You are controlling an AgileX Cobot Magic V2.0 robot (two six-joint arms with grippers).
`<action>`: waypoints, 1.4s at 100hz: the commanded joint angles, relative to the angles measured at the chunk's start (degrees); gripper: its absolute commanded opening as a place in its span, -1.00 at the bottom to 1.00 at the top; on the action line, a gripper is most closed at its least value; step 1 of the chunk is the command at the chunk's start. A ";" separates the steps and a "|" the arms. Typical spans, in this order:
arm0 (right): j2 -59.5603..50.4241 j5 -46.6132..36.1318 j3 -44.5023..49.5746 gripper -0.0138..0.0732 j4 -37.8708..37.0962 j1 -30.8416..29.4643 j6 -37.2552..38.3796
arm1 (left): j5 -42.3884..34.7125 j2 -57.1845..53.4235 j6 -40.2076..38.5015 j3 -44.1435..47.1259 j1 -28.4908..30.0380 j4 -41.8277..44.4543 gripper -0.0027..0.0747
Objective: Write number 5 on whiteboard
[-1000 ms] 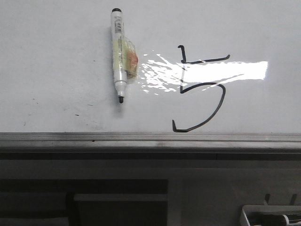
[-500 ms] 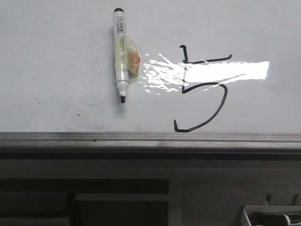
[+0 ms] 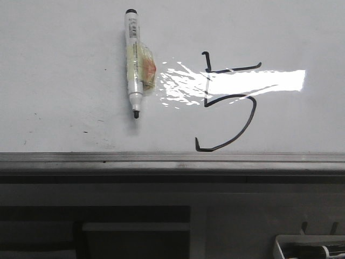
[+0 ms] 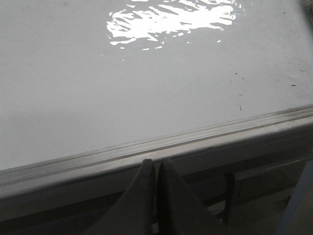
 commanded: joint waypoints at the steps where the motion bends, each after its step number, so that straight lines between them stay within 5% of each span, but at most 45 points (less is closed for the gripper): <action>1: 0.42 -4.09 -1.42 -0.82 -1.46 -0.33 0.10 | -4.01 -1.59 -0.54 0.94 0.17 -0.20 -0.98; 60: 0.42 -4.09 -1.42 -0.82 -1.61 -0.33 0.10 | -4.01 -1.59 -0.54 0.94 0.17 -0.20 -0.98; 76: 0.42 4.79 -0.53 -0.82 -2.58 -1.41 2.66 | -4.01 -1.59 -0.54 0.94 0.17 -0.20 -0.98; 88: 0.42 2.23 2.93 -0.82 -3.29 -7.41 9.36 | -4.01 -1.59 -0.54 0.94 0.17 -0.20 -0.98; 114: 0.42 -21.05 16.25 -0.82 -0.38 -29.46 10.01 | -4.01 -1.59 -0.54 0.94 0.17 -0.20 -0.98; 140: -0.72 -22.13 26.17 -0.82 0.82 -38.56 10.01 | -4.01 -1.59 -0.54 0.94 0.17 -0.20 -0.98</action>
